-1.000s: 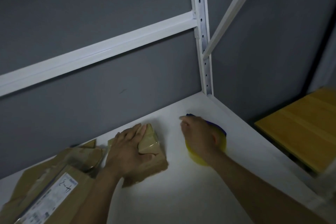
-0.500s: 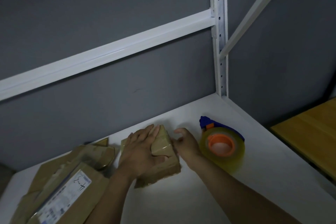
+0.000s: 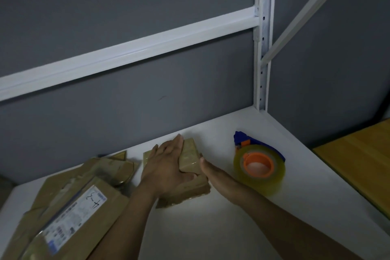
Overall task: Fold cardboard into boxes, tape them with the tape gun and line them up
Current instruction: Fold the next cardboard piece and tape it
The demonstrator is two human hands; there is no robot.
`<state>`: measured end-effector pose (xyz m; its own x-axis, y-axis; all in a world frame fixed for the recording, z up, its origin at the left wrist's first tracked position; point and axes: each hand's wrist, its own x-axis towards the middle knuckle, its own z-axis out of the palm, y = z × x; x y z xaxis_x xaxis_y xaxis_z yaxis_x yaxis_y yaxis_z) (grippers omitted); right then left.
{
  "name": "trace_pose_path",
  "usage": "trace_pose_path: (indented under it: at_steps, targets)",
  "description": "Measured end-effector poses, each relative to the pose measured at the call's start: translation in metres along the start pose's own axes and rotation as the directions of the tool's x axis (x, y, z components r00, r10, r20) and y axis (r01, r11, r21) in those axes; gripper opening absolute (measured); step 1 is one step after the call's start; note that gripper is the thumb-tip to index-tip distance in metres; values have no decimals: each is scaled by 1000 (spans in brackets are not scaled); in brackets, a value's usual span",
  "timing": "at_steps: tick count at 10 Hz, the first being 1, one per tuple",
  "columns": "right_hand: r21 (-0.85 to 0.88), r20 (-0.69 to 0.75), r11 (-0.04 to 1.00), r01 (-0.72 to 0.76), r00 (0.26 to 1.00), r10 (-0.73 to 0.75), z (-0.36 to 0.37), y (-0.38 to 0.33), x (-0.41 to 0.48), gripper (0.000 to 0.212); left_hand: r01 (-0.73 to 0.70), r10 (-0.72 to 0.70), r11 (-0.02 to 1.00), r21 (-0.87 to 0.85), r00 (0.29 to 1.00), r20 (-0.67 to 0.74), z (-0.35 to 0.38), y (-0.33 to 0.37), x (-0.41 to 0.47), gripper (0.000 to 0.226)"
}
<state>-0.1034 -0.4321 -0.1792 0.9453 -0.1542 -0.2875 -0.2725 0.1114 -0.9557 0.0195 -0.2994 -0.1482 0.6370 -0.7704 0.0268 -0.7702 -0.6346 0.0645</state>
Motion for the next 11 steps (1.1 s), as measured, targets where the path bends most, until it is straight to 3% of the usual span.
trace_pose_path:
  at_steps: [1,3,4,5,6,7,8,9,10,11]
  targets:
    - [-145,-105,984,102,987,-118,0,-9,5,59,-7,6,999,41,1000,4,1,0,-1,109]
    - [-419,-174,907,31,978,-114,10,-12,19,56,-67,65,997,41,996,55,-5,-19,-9,105]
    - [-519,-172,851,82,965,-198,0,-15,22,51,46,-46,999,-22,999,-1,-5,-43,-26,105]
    - [-748,-57,632,205,928,-369,1,-19,21,45,112,-120,988,-107,990,-75,3,-46,-42,108]
    - [-891,180,209,402,738,-650,1,-16,25,44,173,-191,976,-132,973,-130,10,-37,-45,111]
    - [-976,141,75,203,859,-492,-2,-26,33,50,123,-146,980,-157,978,-147,13,-33,-48,108]
    - [-995,100,-47,90,949,-299,-17,-55,40,63,4,-69,952,-305,977,-204,7,-27,-52,88]
    - [-980,146,83,180,940,-308,-30,-57,43,62,-9,-74,942,-335,970,-233,6,-20,-49,60]
    - [-971,144,138,194,941,-305,-37,-57,36,54,24,-140,940,-341,936,-323,17,-13,-39,58]
    - [-989,-24,143,33,925,-380,-64,-44,14,56,62,-180,945,-322,918,-352,24,-3,-29,59]
